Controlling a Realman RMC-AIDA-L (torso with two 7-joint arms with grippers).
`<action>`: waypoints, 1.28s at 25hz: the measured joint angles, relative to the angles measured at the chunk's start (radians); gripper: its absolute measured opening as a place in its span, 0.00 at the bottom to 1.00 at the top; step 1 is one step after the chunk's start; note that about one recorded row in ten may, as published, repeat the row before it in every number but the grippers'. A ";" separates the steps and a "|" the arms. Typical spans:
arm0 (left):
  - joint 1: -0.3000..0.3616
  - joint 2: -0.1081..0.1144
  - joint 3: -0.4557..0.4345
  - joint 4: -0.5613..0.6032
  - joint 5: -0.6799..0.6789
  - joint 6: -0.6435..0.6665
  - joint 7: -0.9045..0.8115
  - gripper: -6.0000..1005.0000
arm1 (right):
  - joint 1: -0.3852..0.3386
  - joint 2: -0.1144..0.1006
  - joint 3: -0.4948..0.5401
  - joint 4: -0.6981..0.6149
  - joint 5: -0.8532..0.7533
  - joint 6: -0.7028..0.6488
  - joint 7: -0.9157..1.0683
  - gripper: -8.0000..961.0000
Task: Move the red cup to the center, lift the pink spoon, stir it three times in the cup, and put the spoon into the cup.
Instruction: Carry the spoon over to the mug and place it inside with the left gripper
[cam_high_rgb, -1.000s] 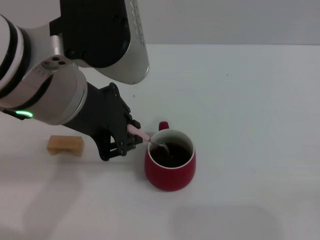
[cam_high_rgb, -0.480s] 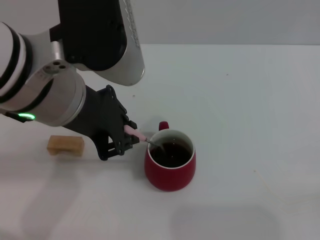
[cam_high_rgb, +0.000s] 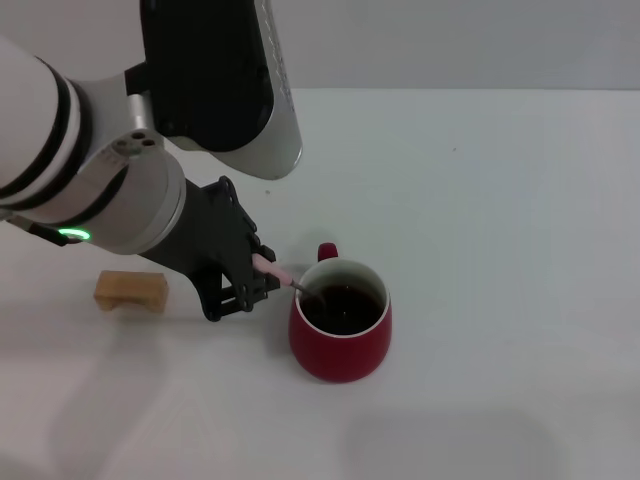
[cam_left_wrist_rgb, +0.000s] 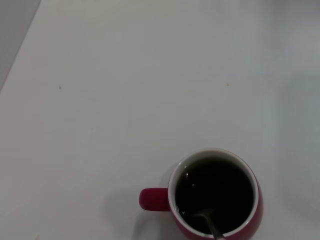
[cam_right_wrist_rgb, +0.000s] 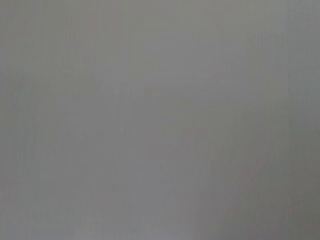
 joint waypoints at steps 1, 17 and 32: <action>-0.001 0.000 0.001 -0.003 0.001 0.002 0.000 0.18 | 0.000 0.000 0.000 0.000 0.000 0.000 0.000 0.01; -0.002 0.000 0.018 -0.084 0.054 0.066 0.007 0.18 | 0.001 0.001 -0.014 0.000 0.000 0.000 0.000 0.01; -0.020 -0.002 0.045 -0.125 0.048 0.083 0.014 0.18 | 0.002 0.001 -0.014 0.000 0.000 0.000 0.000 0.01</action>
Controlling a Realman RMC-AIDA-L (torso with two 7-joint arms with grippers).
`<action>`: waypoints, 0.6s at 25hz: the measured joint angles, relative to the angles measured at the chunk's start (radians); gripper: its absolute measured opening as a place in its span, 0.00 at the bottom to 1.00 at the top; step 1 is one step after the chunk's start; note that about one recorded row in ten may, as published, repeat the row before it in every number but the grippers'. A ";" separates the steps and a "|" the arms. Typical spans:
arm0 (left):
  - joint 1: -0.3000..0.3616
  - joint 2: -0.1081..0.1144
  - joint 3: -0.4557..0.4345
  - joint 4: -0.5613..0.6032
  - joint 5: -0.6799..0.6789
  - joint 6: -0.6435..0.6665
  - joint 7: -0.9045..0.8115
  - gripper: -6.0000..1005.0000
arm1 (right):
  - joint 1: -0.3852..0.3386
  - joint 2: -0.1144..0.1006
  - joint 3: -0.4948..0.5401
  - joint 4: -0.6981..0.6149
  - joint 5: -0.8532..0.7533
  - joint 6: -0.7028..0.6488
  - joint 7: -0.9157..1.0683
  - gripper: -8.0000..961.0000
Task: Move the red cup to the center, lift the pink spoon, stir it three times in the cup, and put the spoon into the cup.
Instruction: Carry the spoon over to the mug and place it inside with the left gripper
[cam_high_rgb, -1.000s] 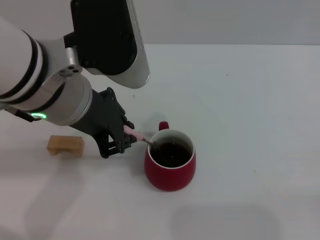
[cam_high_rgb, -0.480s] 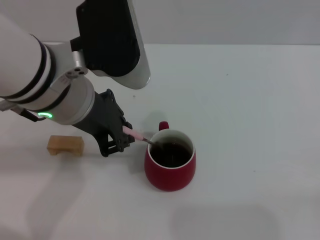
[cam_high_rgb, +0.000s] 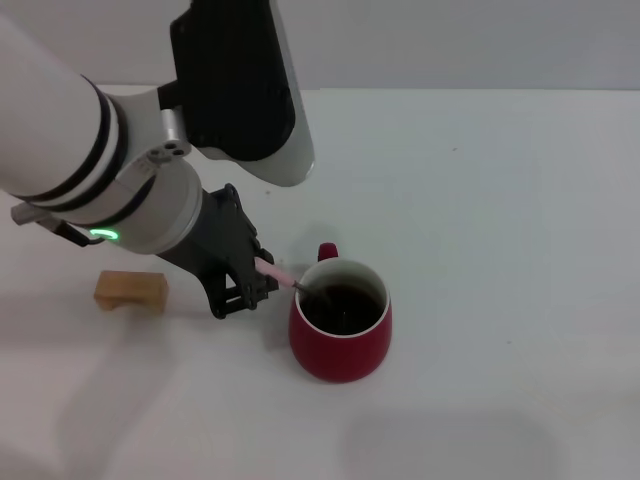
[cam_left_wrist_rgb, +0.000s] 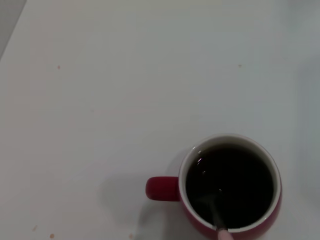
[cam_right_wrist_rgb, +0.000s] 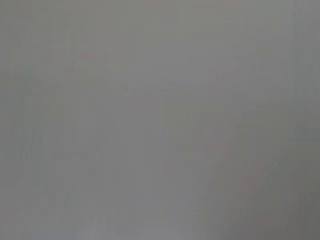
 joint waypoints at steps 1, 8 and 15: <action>-0.002 0.000 0.004 -0.002 0.000 0.001 0.000 0.18 | 0.000 0.000 0.000 0.000 0.000 0.000 0.000 0.01; -0.017 0.000 0.026 -0.020 -0.002 0.018 0.000 0.18 | -0.005 0.000 0.000 0.000 0.000 0.000 0.000 0.01; -0.023 -0.003 0.047 -0.054 -0.007 0.076 0.006 0.18 | -0.010 0.000 0.000 0.000 0.000 0.000 0.000 0.01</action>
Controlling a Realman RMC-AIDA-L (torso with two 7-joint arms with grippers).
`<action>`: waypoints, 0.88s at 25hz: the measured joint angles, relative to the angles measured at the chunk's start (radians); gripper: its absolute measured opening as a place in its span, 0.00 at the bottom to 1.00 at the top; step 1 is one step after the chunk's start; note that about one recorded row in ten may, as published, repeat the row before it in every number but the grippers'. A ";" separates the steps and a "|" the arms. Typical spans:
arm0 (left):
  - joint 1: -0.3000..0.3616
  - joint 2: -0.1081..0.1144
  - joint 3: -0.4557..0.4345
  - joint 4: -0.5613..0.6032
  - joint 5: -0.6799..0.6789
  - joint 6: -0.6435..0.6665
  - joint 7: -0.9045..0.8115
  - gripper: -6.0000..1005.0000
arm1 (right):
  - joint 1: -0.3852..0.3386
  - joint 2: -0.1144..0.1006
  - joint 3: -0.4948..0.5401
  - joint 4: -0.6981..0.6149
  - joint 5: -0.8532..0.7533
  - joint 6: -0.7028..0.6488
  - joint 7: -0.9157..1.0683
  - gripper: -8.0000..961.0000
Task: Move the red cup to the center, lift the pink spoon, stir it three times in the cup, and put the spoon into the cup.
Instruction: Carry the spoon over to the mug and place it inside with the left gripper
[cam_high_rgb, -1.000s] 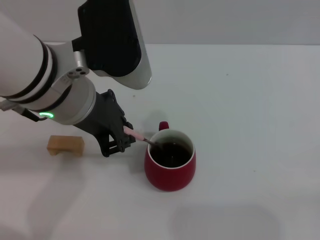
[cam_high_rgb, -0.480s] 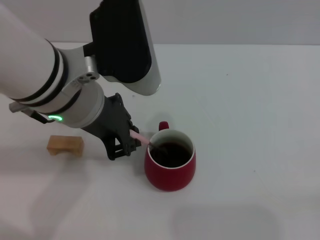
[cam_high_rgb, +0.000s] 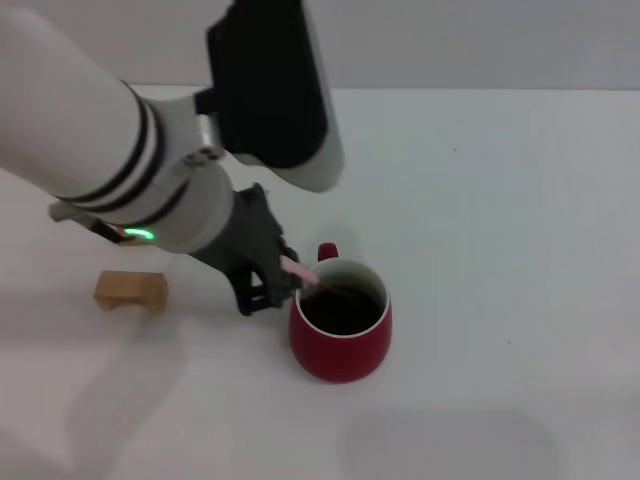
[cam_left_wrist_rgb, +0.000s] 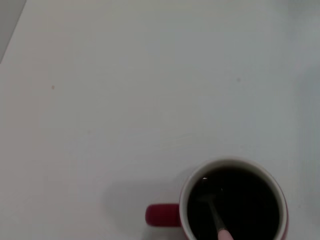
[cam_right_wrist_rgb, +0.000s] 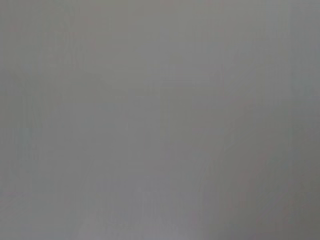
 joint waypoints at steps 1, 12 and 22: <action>0.000 -0.001 0.010 -0.001 -0.001 0.011 0.002 0.18 | -0.001 0.000 -0.001 0.000 0.000 -0.001 0.000 0.01; 0.003 -0.002 0.095 -0.015 -0.042 0.043 -0.004 0.18 | -0.004 0.001 -0.012 0.001 0.000 -0.013 0.000 0.01; 0.033 0.001 0.092 0.025 -0.033 -0.007 -0.024 0.18 | -0.006 0.002 -0.022 0.002 -0.002 -0.014 0.000 0.01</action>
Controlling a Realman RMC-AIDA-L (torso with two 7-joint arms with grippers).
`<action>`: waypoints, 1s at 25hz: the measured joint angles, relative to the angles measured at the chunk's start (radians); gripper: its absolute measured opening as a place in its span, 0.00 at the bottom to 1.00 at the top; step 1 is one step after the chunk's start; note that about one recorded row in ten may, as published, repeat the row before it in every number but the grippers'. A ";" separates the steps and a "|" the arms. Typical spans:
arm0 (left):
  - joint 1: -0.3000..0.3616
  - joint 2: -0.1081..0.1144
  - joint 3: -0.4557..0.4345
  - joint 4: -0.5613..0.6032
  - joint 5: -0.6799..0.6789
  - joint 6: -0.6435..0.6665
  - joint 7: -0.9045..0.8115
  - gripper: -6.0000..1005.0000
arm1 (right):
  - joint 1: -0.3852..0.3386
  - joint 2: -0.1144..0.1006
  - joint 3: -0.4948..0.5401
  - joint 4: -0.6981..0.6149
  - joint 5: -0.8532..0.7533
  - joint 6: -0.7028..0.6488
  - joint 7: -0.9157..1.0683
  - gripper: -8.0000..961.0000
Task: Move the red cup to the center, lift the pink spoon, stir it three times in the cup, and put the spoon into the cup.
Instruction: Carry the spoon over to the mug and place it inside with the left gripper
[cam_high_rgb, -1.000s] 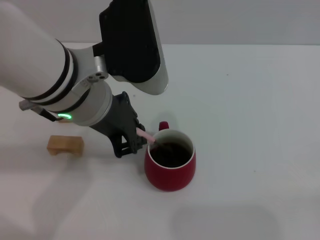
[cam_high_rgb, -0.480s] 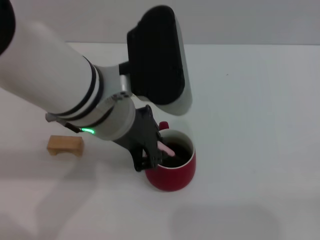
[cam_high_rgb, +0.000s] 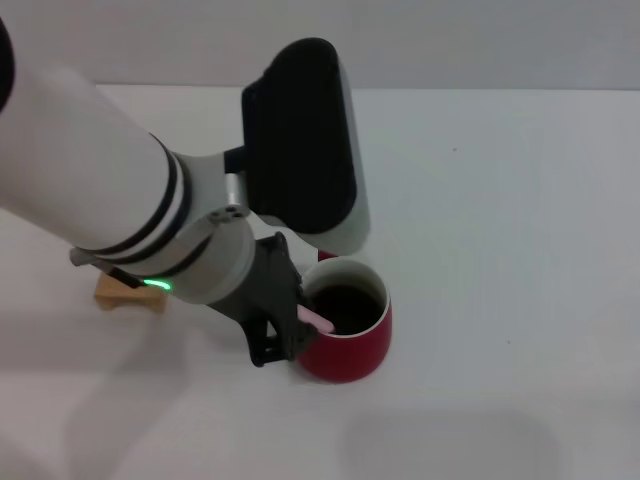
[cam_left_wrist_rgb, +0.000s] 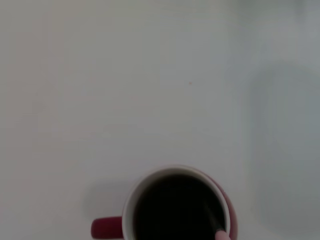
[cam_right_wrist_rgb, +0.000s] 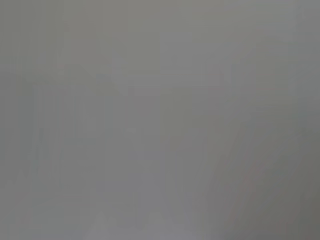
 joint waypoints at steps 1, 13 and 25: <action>0.002 0.001 -0.005 0.002 0.002 -0.004 0.000 0.18 | 0.000 0.000 -0.002 0.000 0.000 0.000 0.000 0.01; 0.008 0.003 -0.090 -0.003 0.019 -0.011 0.014 0.18 | 0.004 0.000 -0.004 0.001 0.000 0.000 0.000 0.01; -0.012 0.001 -0.119 -0.041 0.016 0.043 0.042 0.18 | 0.003 -0.001 -0.004 0.010 0.000 0.000 0.000 0.01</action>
